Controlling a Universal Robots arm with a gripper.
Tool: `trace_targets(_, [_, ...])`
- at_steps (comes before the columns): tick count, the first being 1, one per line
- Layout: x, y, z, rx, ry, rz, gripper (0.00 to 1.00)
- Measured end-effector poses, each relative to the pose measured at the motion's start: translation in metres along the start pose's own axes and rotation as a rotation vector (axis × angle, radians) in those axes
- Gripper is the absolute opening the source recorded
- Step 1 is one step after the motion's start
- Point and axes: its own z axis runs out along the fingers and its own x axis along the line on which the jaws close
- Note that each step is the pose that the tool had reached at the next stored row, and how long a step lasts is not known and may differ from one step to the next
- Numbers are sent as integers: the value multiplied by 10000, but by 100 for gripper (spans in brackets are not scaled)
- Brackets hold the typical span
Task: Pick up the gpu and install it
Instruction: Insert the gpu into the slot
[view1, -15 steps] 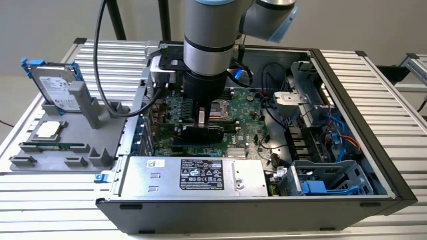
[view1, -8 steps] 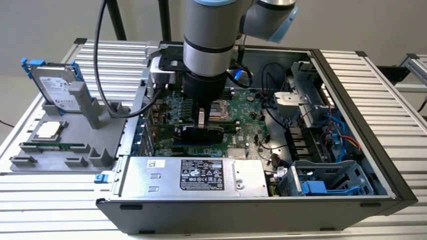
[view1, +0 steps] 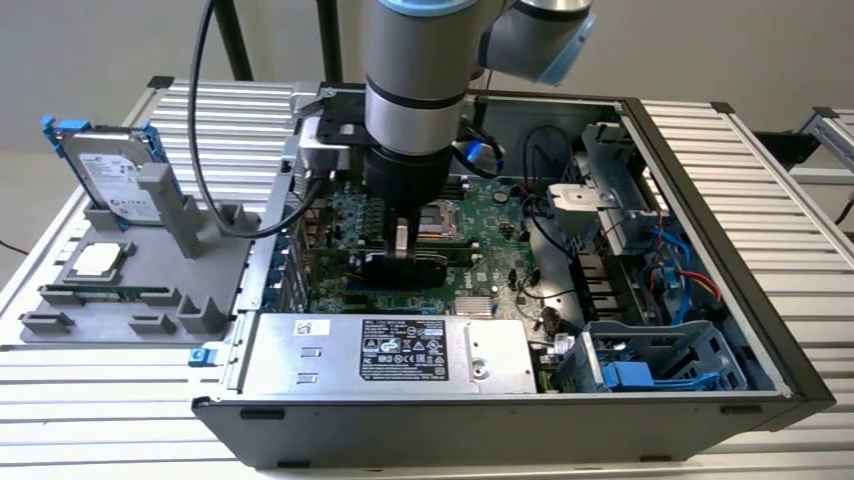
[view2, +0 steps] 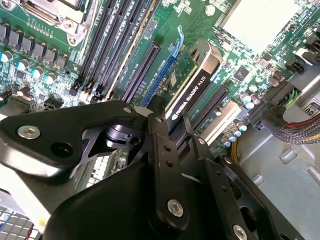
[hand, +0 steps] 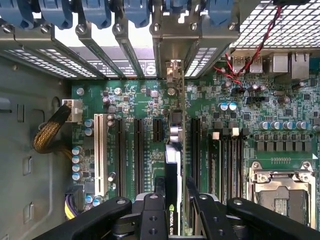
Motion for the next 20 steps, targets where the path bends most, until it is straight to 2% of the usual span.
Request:
trace_targets(10, [2, 28, -2, -6, 4, 3, 0])
trace_targets(13, [1, 30, -36, -10, 2, 5, 0])
trace_targets(16, [2, 25, -100, -41, 6, 2, 0])
trace_targets(20, [7, -13, -125, -86, -7, 2, 0])
